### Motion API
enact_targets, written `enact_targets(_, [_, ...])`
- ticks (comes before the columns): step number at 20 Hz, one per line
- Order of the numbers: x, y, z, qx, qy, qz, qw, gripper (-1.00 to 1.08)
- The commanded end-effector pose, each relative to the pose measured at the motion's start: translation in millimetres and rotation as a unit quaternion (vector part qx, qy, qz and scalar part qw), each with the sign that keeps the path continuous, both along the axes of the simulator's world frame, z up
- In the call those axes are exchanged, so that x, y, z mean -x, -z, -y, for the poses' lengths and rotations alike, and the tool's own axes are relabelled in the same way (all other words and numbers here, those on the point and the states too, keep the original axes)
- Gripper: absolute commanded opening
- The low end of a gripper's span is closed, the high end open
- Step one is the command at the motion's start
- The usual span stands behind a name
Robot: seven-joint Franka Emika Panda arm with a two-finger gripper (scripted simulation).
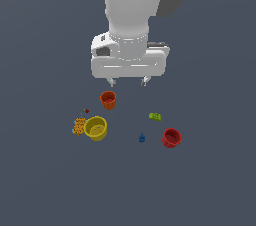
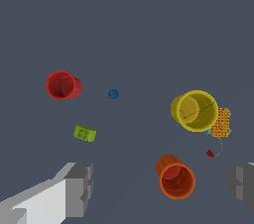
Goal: Pick up a designated object from a clutter of objects.
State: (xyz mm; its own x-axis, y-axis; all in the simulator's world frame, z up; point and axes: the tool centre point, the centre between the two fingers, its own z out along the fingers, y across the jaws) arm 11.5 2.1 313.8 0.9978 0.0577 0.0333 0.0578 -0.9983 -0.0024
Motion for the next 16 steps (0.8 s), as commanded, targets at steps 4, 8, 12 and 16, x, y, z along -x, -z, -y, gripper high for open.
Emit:
enact_targets(4, [-9.6, 18.3, -5.0, 0.002, -0.012, -0.002, 0.9999, 1.00])
enact_targets(8, [-20.8, 41.8, -11.6, 0.004, -0.028, -0.004, 0.9996, 1.00])
enact_targets(12, [-34.0, 74.6, -20.8, 0.006, -0.048, -0.006, 0.9988, 1.00])
enact_targets(16, [-46.8, 116.3, -32.8, 0.007, -0.074, -0.009, 0.9972, 1.00])
